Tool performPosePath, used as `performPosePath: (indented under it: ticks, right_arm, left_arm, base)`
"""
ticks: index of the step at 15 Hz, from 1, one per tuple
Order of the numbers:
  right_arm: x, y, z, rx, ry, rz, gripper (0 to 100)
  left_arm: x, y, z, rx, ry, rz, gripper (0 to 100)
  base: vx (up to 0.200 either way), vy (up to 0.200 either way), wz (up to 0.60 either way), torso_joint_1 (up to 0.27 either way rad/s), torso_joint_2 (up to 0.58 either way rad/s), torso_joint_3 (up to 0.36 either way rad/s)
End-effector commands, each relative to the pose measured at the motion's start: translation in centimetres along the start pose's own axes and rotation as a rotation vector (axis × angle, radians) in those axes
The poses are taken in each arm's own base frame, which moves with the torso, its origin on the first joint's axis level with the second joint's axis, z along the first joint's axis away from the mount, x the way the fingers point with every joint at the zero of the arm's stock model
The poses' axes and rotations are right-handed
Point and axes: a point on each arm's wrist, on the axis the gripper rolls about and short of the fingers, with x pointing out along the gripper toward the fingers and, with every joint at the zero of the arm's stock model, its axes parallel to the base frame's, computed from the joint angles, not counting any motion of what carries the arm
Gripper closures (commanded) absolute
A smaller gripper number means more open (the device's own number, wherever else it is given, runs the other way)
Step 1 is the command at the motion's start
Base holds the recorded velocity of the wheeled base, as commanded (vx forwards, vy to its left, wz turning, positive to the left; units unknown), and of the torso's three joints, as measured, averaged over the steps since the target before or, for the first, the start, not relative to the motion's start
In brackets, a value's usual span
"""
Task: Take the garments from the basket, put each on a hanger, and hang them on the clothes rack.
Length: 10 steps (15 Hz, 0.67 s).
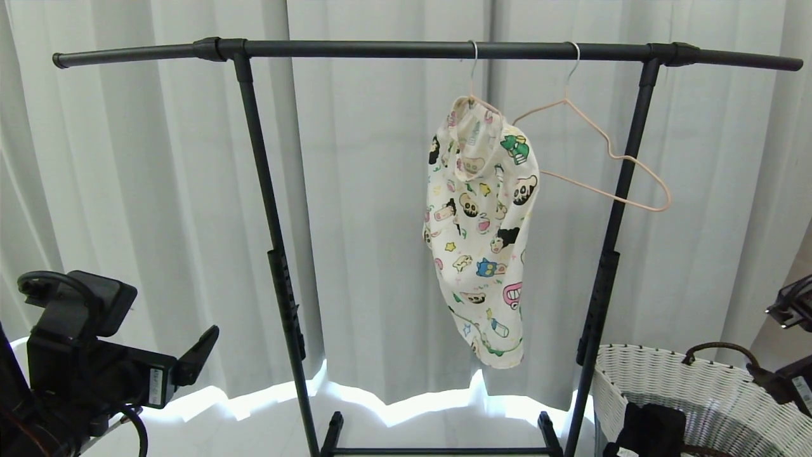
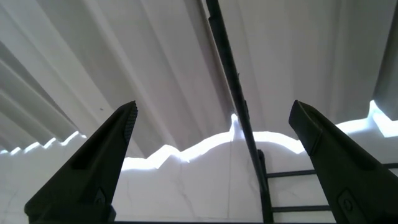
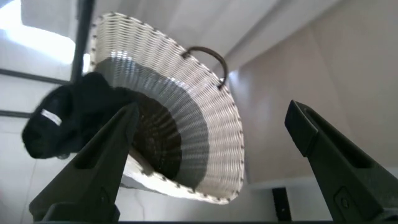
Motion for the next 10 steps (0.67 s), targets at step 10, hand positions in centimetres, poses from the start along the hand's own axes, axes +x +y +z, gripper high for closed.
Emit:
performPosePath:
  ticks: [10]
  right_arm:
    - [8.8, 7.3, -2.8, -0.203, 0.276, 0.403, 0]
  left_arm:
    - [-0.4, -1.3, -1.2, 0.02, 0.021, -0.123, 0]
  base:
    - [0.08, 0.0, 0.0, 0.0, 0.0, 0.002]
